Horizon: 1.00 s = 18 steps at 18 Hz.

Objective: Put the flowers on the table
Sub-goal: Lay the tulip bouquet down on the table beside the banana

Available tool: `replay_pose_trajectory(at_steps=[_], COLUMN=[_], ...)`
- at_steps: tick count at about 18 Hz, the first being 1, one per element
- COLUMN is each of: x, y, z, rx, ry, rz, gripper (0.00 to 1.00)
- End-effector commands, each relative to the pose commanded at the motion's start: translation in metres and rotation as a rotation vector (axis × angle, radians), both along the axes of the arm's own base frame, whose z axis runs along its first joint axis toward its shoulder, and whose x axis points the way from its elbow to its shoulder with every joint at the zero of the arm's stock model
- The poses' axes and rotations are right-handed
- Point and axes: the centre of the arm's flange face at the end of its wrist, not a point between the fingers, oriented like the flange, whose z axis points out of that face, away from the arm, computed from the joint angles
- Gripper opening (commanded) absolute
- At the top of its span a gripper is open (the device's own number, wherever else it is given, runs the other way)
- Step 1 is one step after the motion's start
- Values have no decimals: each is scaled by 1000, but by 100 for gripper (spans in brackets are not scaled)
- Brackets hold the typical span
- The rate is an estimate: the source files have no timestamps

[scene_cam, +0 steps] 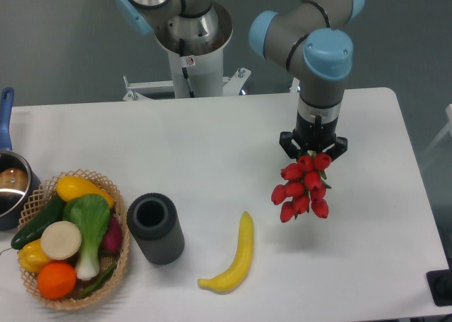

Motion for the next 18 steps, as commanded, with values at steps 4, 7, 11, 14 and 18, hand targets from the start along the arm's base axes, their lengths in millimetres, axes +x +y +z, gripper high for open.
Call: replay_pose_trajectory(at_steps=[4, 7, 11, 14, 18], x=[-11, -22, -32, -38, -49], y=[3, 8, 3, 5, 2], z=[-21, -39, -37, -28, -14], rx=[-9, -16, -11, -3, 8], ry=[-24, -48, -40, -22, 8], rz=[3, 6, 18, 18, 30], gripper=[33, 35, 50, 66, 100])
